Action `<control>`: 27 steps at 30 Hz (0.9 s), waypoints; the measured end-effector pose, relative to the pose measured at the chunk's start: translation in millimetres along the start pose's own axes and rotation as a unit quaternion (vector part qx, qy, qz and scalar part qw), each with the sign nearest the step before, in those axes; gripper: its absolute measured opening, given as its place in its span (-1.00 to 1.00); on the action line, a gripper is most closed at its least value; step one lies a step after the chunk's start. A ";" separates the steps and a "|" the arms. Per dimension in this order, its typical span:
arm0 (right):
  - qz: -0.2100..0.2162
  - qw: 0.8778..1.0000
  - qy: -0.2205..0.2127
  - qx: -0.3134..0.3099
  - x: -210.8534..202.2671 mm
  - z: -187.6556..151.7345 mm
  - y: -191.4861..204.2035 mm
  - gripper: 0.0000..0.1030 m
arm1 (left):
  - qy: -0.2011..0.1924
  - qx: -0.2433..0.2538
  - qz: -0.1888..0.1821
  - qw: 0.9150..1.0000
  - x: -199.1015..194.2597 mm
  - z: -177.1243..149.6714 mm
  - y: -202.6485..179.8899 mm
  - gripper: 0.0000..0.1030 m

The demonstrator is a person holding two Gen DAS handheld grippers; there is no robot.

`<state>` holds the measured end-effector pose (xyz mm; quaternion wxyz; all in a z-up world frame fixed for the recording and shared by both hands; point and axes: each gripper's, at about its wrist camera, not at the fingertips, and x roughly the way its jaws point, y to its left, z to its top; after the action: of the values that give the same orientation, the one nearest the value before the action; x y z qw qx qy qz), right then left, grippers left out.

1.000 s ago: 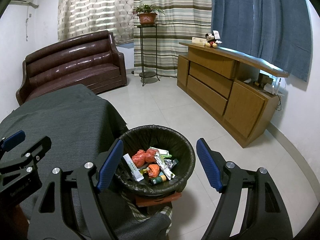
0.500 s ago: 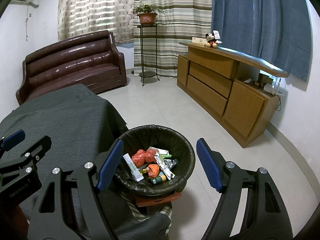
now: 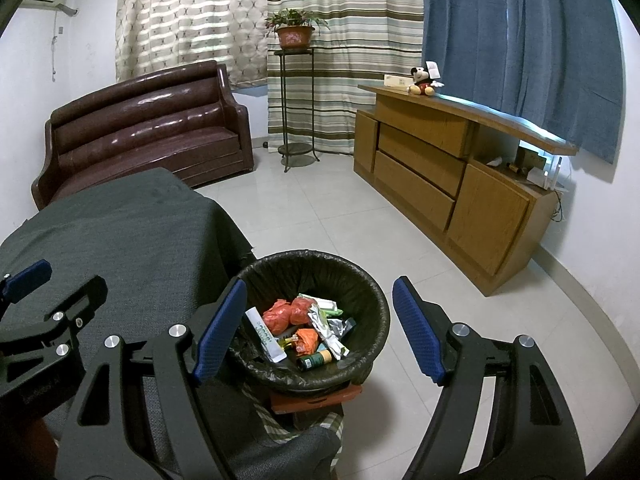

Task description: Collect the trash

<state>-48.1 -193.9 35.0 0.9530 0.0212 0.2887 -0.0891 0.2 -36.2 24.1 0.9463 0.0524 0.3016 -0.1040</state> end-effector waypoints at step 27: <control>0.000 1.000 0.000 0.000 -1.6 0.6 1.8 0.43 | -0.002 0.016 0.006 1.000 -1.4 -1.7 0.6 0.63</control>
<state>-48.8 -192.0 36.3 0.9529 0.0208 0.2890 -0.0893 -1.6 -35.0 23.5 0.9464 0.0693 0.2980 -0.1032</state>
